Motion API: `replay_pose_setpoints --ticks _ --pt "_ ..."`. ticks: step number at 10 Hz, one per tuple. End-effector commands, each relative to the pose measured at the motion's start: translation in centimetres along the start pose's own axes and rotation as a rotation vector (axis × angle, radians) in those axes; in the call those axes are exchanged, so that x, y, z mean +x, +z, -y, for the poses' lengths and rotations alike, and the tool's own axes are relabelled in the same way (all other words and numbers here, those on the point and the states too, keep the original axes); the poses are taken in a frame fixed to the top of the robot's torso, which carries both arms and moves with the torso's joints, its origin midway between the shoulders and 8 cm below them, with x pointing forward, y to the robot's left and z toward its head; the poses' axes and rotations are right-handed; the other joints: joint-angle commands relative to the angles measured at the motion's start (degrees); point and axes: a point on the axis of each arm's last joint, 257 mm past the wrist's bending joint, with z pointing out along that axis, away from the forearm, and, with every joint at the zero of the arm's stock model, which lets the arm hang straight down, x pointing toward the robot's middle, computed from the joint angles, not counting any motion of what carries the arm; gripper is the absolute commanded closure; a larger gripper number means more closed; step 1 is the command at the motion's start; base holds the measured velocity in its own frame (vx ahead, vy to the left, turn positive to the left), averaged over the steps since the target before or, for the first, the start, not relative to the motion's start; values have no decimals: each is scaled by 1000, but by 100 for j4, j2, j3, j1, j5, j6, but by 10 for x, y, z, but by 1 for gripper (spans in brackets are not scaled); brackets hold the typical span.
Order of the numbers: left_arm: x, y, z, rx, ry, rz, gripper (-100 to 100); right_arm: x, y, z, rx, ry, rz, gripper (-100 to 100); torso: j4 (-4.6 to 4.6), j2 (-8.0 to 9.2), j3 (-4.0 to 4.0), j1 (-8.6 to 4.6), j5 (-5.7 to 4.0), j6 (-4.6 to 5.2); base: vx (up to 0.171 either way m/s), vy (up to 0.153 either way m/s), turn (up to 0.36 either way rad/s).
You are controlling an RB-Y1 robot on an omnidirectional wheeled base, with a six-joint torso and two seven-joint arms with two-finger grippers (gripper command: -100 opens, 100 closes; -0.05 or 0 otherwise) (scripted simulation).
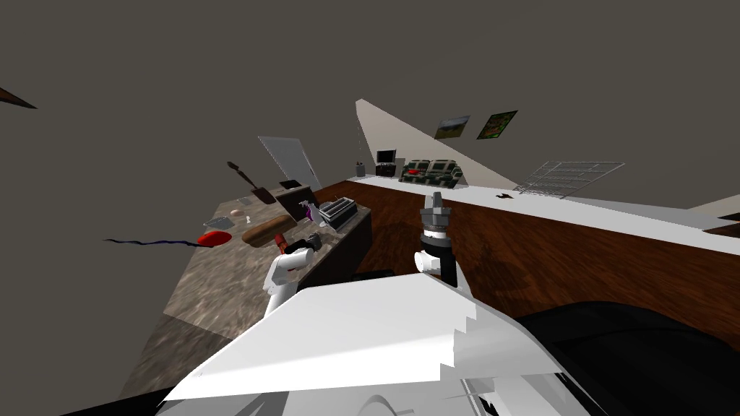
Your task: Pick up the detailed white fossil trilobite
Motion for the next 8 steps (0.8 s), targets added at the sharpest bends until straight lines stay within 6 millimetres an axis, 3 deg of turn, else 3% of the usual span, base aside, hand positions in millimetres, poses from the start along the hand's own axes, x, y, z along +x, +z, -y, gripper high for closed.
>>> replay_pose_setpoints --ticks 1,5,6,7,8 --pt "9 -6 -2 -1 9 -11 100 0 0 0 0 0 0 0 0 0 0 0 0 0 18 16 145" --pt "36 -27 -9 -3 36 -46 100 0 0 0 0 0 0 0 -2 -12 -7 13 1 -4 37 28 125" --pt "31 -25 -8 -2 32 -40 100 0 0 0 0 0 0 0 -2 -11 -6 15 2 -6 14 9 33" --pt "31 -26 -8 -3 33 -41 0 0 0 0 0 0 0 0 -1 -6 -3 10 1 -2 0 0 0" --pt "44 -30 9 36 62 -61 -100 0 0 0 0 0 0 0 0 -2 -1 6 0 -3 -53 -81 -13"
